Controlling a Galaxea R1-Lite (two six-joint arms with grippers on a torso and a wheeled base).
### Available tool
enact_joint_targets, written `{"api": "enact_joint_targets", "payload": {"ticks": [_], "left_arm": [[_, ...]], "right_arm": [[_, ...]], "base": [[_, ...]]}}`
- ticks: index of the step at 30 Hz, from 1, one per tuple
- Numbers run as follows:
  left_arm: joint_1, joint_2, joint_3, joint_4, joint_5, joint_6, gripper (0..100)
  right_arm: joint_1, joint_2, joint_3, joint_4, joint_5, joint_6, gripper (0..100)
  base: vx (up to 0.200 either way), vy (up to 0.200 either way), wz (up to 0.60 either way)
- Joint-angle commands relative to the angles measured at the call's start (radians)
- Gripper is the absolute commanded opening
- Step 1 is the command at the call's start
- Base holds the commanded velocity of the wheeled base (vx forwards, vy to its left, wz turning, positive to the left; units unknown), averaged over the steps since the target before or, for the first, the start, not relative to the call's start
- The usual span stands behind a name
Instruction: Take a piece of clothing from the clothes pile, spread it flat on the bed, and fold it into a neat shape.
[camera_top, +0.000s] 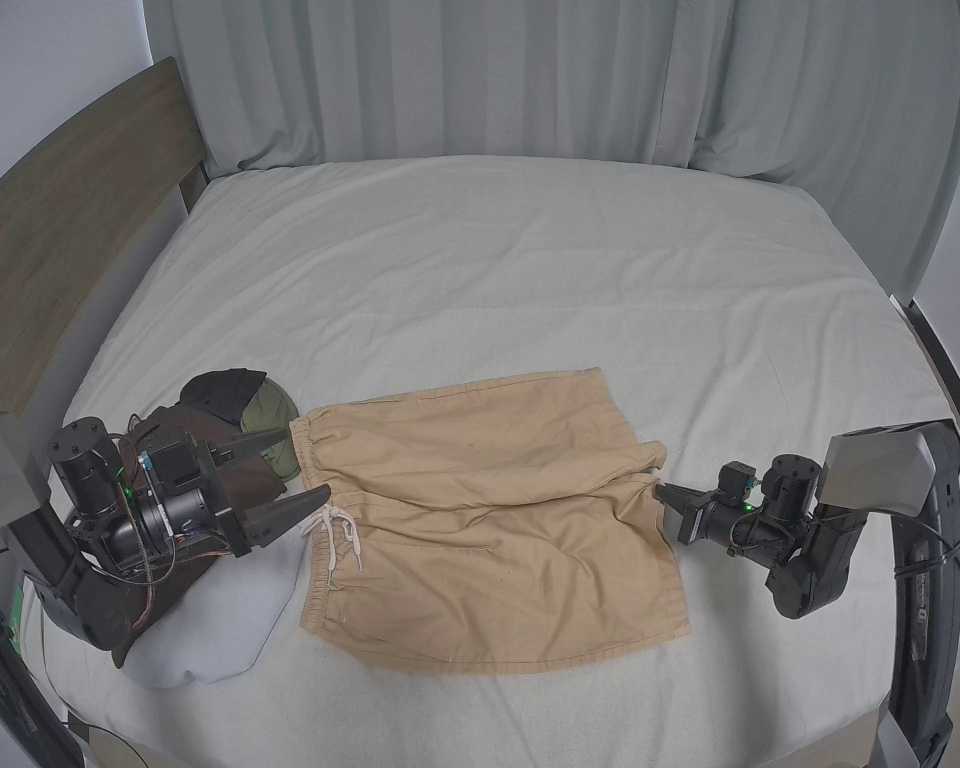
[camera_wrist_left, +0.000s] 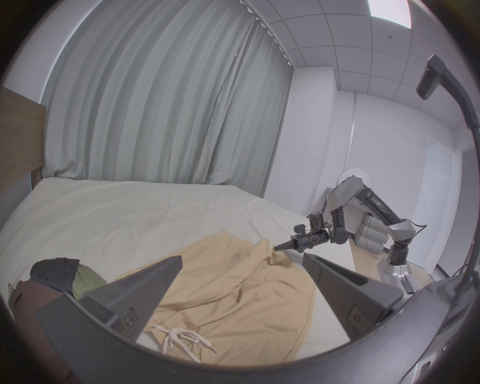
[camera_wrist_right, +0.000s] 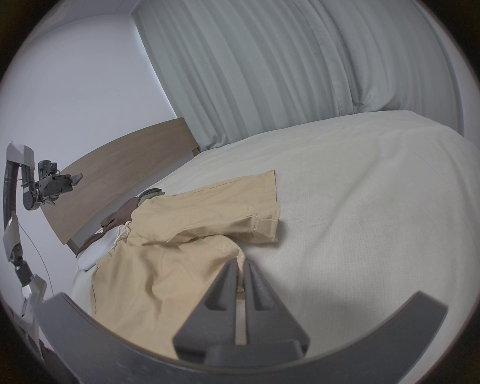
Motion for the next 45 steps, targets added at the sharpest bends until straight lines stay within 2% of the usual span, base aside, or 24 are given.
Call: {"api": "enact_joint_targets", "payload": {"ticks": [1,9,13,23,26,37,45], "left_arm": [[0.000,0.002,0.000,0.000,0.000,0.000,100],[0.004,0.003,0.017,0.000,0.000,0.000,100],[0.008,0.003,0.030,0.000,0.000,0.000,100],[0.009,0.002,0.074,0.000,-0.001,0.003,100],[0.017,0.002,0.091,0.000,-0.026,0.002,100],[0.052,0.003,0.099,0.000,-0.037,-0.001,100],[0.066,-0.003,0.120,0.000,-0.037,-0.095,100]], "right_arm": [[-0.001,0.002,-0.002,-0.001,0.001,0.000,100],[-0.017,-0.050,-0.002,-0.001,-0.001,0.000,100],[-0.012,-0.127,0.063,-0.002,0.002,-0.012,100],[0.039,-0.236,0.161,-0.001,0.013,-0.017,100],[0.085,-0.272,0.210,-0.001,0.022,-0.017,100],[0.123,-0.320,0.238,0.001,0.028,-0.017,100],[0.128,-0.318,0.244,0.001,0.028,-0.017,100]], "base": [[0.000,0.000,0.00],[0.000,0.000,0.00],[0.000,0.000,0.00],[0.000,0.000,0.00],[0.000,0.000,0.00],[0.000,0.000,0.00],[0.000,0.000,0.00]]}}
